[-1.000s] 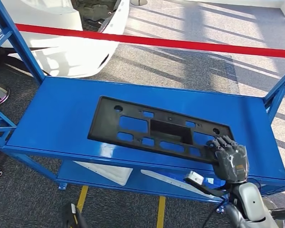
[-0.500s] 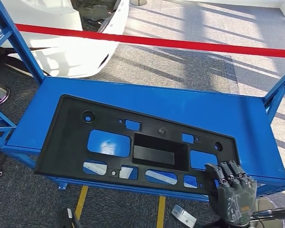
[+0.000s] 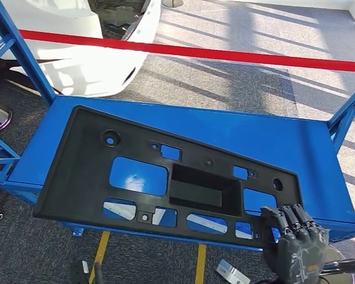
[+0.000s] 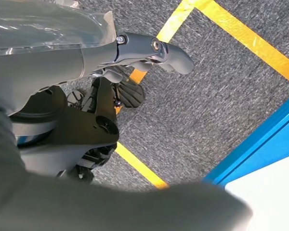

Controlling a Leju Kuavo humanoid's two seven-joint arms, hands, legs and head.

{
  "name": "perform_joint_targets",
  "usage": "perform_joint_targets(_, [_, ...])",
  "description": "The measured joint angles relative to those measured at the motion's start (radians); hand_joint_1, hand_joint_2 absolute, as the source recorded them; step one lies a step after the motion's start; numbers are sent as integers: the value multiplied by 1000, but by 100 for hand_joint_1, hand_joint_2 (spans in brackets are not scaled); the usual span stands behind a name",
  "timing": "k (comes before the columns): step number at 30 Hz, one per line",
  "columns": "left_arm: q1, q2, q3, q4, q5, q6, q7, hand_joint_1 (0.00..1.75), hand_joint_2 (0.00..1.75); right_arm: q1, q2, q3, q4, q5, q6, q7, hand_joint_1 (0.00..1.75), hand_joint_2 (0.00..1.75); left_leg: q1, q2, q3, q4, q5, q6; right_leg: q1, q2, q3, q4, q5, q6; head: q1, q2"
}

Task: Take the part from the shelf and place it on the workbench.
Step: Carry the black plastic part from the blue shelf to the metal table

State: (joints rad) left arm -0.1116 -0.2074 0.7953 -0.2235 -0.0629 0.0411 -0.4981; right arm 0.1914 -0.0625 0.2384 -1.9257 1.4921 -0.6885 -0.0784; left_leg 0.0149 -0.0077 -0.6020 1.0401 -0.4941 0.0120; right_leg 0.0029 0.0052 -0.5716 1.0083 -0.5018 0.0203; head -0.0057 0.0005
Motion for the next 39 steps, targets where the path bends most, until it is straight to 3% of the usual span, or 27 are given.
perform_joint_targets(7, [1,0,0,0,0,9,23,0,175,1,21,-9,1,-25,0,-33,175,175,0,0,0,0,0,0,0,0,0,0,0,0,0,0])
perform_joint_targets(12, [2,0,1,0,0,84,75,0,175,12,45,-19,1,-37,0,-52,175,175,0,0,0,0,0,0,0,0,0,0,0,0,0,0])
perform_joint_targets(24, [4,1,17,0,0,116,84,0,175,31,84,-25,7,-57,0,-75,175,175,-5,0,0,1,-1,2,-4,0,0,0,1,2,0,0])
perform_joint_targets(29, [4,3,17,0,0,118,84,0,175,35,91,-25,9,-59,0,-77,175,175,-13,0,0,1,-2,7,-11,0,0,-2,2,9,0,0])
perform_joint_targets(31, [4,3,18,0,0,122,85,0,175,36,93,-25,10,-61,0,-79,175,175,-12,1,2,-3,3,15,-14,1,1,0,0,15,0,0])
perform_joint_targets(33, [3,4,18,0,0,127,87,0,175,37,95,-26,11,-63,0,-81,175,175,-6,4,7,-12,11,23,-14,3,-6,33,-33,21,0,0])
perform_joint_targets(36, [3,4,18,0,0,130,88,0,175,39,96,-26,17,-66,0,-86,175,175,-4,8,9,-17,15,27,-20,1,-60,194,-139,29,2,0])
perform_joint_targets(37, [3,4,18,0,0,131,88,0,175,40,96,-26,20,-67,0,-89,175,175,-4,8,9,-16,15,27,-22,1,-73,239,-156,31,2,0])
perform_joint_targets(38, [3,4,18,0,0,132,88,0,175,40,96,-26,23,-67,0,-91,175,175,-3,9,9,-16,16,26,-25,0,-74,255,-155,33,2,0])
perform_joint_targets(39, [3,5,18,0,0,133,88,0,175,41,97,-26,24,-68,0,-93,175,175,-2,9,9,-16,16,24,-28,0,-57,234,-135,35,2,0])
